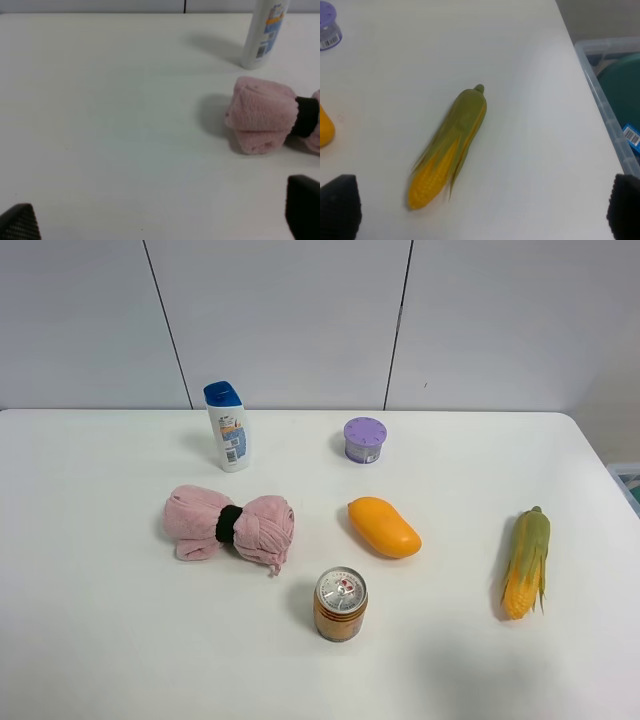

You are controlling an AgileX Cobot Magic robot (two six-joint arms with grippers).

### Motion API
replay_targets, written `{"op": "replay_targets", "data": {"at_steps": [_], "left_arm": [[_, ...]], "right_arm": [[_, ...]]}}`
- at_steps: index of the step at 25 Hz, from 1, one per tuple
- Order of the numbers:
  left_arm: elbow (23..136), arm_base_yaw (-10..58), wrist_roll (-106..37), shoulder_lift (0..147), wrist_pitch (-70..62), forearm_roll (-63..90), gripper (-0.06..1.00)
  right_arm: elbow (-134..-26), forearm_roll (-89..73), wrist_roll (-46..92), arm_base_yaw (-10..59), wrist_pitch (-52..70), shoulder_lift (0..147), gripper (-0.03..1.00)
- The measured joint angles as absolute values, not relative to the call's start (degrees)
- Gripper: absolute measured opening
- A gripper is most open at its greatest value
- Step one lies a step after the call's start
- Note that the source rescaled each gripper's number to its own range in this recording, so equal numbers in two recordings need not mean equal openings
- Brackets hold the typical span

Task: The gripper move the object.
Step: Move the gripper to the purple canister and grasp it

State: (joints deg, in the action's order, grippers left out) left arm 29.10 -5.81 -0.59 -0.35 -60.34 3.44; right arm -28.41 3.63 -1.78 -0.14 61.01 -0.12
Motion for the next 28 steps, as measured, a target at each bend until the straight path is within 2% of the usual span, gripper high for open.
{"op": "replay_targets", "data": {"at_steps": [28], "left_arm": [[30.22, -5.81, -0.59, 2.87, -60.23, 4.95, 1.0]], "right_arm": [[-28.41, 3.63, -1.78, -0.14, 61.01, -0.12, 1.0]]}}
